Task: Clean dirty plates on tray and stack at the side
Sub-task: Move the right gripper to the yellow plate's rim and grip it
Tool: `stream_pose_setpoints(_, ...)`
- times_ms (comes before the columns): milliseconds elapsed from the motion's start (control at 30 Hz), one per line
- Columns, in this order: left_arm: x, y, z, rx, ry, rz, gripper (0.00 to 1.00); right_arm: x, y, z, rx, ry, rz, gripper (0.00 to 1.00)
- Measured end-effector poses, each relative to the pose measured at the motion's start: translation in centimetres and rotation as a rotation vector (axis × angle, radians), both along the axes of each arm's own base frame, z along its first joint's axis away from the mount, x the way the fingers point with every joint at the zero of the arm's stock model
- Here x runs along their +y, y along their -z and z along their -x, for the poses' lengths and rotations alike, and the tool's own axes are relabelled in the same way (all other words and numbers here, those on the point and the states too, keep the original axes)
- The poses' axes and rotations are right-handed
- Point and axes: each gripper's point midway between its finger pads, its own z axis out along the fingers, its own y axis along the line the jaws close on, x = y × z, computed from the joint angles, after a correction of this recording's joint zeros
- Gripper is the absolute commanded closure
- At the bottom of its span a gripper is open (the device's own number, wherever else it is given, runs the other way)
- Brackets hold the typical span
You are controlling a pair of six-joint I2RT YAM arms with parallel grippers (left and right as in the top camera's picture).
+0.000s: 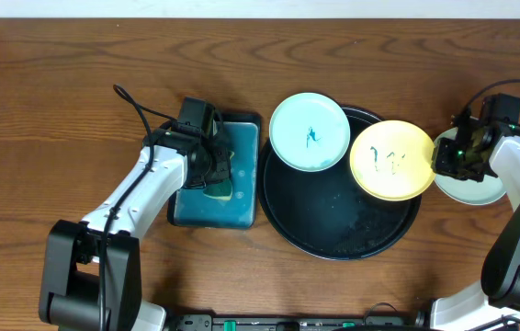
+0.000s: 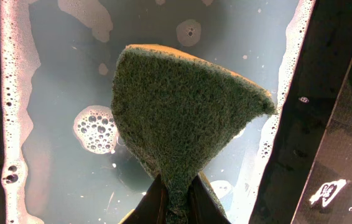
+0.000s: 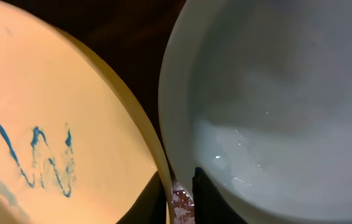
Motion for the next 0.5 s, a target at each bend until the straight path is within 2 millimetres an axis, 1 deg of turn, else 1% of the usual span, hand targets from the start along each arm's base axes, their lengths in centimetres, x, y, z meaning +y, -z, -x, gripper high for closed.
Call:
stream_pose_setpoints(67,0.00,0.00,0.00,0.000,0.000,0.000,0.92,-0.03,-0.03,-0.13,-0.005,0.005,-0.001,0.97)
stream_pose_setpoints(233,0.00,0.00,0.00,0.000,0.000,0.000,0.92,0.06,-0.06,-0.20,-0.008,0.004,-0.005,0.99)
stream_pose_setpoints(500,0.00,0.00,0.00,0.000,0.000,0.000,0.92,0.28,0.08,0.47,0.020,0.004,-0.015,0.99)
